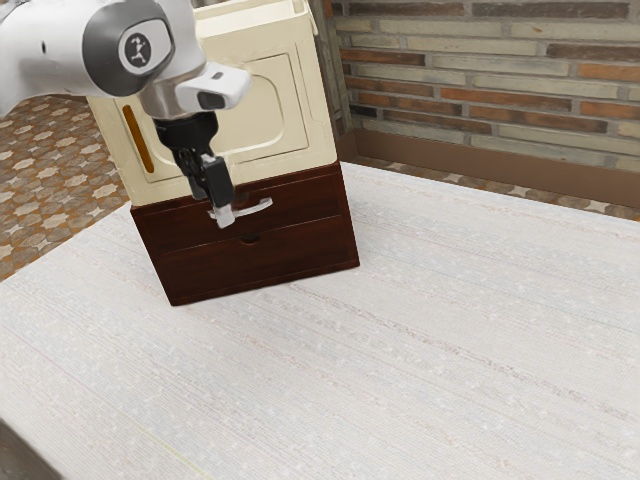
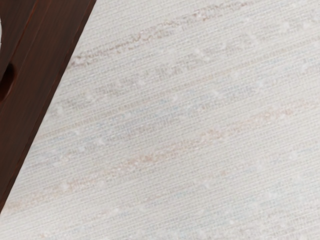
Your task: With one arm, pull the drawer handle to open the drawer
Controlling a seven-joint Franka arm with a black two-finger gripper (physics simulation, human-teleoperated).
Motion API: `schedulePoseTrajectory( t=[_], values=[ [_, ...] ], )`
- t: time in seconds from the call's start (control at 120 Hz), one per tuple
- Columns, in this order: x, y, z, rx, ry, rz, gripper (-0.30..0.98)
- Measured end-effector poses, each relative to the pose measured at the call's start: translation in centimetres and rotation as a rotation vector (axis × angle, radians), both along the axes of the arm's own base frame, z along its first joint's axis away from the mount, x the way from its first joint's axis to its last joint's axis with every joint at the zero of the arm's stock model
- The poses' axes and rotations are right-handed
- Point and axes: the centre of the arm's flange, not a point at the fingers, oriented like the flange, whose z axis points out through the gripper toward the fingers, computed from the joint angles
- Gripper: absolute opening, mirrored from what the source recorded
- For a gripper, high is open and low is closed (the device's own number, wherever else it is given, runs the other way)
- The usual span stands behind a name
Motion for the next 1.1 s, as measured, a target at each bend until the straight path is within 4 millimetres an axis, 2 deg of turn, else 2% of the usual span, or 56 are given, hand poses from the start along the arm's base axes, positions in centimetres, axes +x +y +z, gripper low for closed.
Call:
schedulePoseTrajectory(
  t=[0.108, 0.2, 0.392, 0.533, 0.675, 0.9, 1.1],
  values=[
    [0.4, 0.3, -2.8, -0.008, 0.047, -0.078, 0.68],
    [1.2, 0.7, -4.3, -0.003, 0.049, -0.136, 0.68],
    [2.4, 4.0, -6.7, 0.01, 0.027, -0.211, 0.69],
    [3.5, 4.3, -7.4, 0.023, -0.012, -0.291, 0.69],
    [4.4, 2.7, -7.4, 0.04, -0.049, -0.383, 0.68],
    [4.2, 1.3, -8.6, 0.114, -0.052, -0.495, 0.69],
    [4.6, 1.3, -8.4, 0.184, -0.077, -0.554, 0.69]
  ],
)
